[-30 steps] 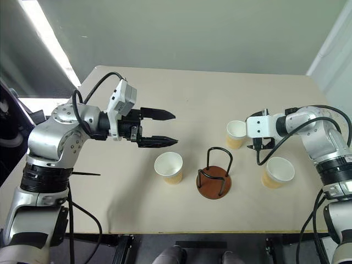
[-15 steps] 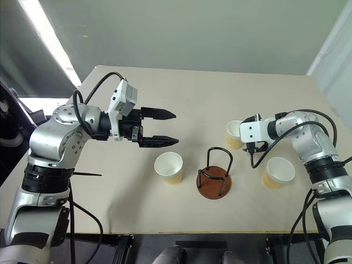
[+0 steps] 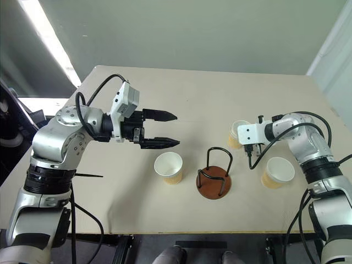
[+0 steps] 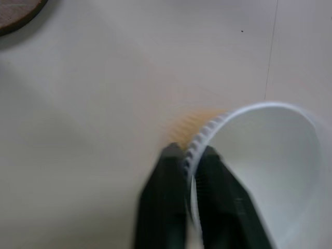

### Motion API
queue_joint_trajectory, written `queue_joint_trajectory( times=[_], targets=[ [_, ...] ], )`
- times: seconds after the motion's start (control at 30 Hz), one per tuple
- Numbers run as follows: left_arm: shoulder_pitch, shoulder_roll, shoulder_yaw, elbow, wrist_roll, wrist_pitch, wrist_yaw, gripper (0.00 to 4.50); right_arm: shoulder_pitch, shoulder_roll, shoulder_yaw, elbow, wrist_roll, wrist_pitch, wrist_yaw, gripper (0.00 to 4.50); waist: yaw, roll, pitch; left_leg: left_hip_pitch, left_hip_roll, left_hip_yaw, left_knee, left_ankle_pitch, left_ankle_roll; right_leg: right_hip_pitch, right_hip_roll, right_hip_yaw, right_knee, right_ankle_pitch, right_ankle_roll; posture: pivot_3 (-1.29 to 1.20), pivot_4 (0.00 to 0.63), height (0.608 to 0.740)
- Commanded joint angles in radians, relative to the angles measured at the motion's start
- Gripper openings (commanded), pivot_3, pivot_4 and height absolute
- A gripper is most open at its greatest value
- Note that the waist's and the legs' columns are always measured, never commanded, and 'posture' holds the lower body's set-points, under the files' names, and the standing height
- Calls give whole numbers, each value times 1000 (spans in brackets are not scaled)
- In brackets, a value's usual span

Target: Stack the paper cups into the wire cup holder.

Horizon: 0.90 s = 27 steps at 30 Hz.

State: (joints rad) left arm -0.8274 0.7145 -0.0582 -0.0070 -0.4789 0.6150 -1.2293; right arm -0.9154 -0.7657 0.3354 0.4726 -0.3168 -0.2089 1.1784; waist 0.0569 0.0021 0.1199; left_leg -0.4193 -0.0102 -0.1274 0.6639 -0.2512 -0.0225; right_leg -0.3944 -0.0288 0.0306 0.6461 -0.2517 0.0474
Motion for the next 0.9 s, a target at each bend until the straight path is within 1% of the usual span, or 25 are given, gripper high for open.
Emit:
queue_joint_trajectory(
  times=[0.03,0.23,0.4,0.5,0.6,0.73,0.9],
  targets=[
    [-10,-1,9,-32,-6,-10,6,4500,-18,-5,-11,-27,11,11,13,25,0,0,0,0,0,0,0,0,0,0,0,0,0,0,0,0,150,740],
    [-7,2,11,-41,-8,-6,8,4500,-7,-17,-42,-93,66,80,74,25,0,0,0,0,0,0,0,0,0,0,0,0,0,0,0,0,150,740],
    [-2,7,11,-47,-6,-6,7,4500,-12,-60,-103,-267,182,247,170,25,0,1,1,0,0,0,-1,0,0,0,0,0,0,0,0,0,150,740],
    [0,8,10,-47,-4,-9,7,4500,-25,-81,-131,-358,231,333,194,25,0,1,1,-1,0,0,-1,0,-1,0,0,0,-1,0,0,0,150,740],
    [-1,1,7,-48,-5,-11,9,4500,-58,-106,-178,-505,298,471,210,25,0,1,1,0,0,0,-1,0,-1,0,1,0,-1,0,-1,0,150,740],
    [-4,-5,3,-40,-2,-16,6,4500,-75,-133,-227,-711,427,674,230,25,-1,1,1,0,1,0,-1,0,-2,0,2,0,-1,-1,-1,0,150,740],
    [-11,-11,-3,-29,0,-21,-1,4500,-123,-159,-264,-897,587,883,222,25,-1,2,2,0,2,0,0,0,-2,0,3,0,-1,-1,-1,0,150,740]
  ],
)
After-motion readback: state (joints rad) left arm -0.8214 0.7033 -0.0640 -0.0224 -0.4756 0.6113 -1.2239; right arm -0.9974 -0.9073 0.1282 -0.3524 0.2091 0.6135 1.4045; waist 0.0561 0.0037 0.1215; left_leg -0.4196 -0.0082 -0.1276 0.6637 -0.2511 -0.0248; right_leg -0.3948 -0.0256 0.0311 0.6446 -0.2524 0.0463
